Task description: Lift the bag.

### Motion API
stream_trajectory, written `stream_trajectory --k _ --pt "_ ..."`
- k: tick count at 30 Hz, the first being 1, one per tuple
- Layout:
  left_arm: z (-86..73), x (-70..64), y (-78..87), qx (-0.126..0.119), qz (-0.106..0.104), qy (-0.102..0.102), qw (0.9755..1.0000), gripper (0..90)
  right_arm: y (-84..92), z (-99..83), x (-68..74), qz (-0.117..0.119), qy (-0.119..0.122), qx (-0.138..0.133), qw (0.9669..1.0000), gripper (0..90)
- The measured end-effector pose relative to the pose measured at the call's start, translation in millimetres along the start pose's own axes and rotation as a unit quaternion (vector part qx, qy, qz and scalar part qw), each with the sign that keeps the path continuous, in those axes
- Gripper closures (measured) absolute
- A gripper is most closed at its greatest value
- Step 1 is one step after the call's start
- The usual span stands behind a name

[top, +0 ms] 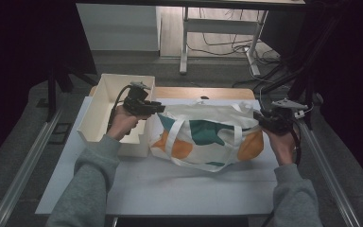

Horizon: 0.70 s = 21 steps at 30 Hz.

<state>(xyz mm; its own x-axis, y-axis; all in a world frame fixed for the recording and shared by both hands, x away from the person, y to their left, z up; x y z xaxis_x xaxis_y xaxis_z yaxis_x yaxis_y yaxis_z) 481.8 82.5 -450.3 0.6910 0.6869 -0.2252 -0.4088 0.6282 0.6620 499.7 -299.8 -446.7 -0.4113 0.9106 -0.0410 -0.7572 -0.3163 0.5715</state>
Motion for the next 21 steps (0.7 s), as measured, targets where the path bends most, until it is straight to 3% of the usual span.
stream_trajectory --k 3,5,8,17,21 --pt "3.6 -4.3 13.6 -0.029 -0.004 -0.004 0.9996 50.7 15.4 6.8 5.0 0.008 -0.001 -0.029 0.9995 39.9" --pt "3.5 -8.7 20.2 -0.038 -0.003 -0.012 0.9992 46.5 23.9 9.8 8.4 0.018 -0.004 -0.043 0.9989 35.5" --pt "0.8 -16.1 28.2 -0.048 -0.003 -0.022 0.9986 43.4 37.6 12.1 16.5 0.045 -0.008 -0.062 0.997 35.2" --pt "-23.8 -38.2 44.8 -0.064 0.0 -0.047 0.9968 37.9 54.7 -8.9 50.3 0.095 0.041 -0.066 0.9924 39.8" --pt "-35.6 -44.8 51.1 -0.07 0.006 -0.054 0.9961 34.7 56.0 -19.1 60.2 0.101 0.064 -0.065 0.9907 40.9"
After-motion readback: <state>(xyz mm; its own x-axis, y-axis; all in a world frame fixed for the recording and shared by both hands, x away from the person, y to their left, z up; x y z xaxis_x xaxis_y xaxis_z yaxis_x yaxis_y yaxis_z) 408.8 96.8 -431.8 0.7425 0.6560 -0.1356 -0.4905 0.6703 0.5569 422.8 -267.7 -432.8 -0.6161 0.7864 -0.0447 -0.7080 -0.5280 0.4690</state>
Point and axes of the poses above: each handheld gripper's, and its own axes: y roughly backward along the jaws, z roughly out of its top, x roughly to its left, the point moved 9 cm from there along -y, roughly forward along the jaws, and after that the axes turned 5 degrees about x, right-handed, at the moved point
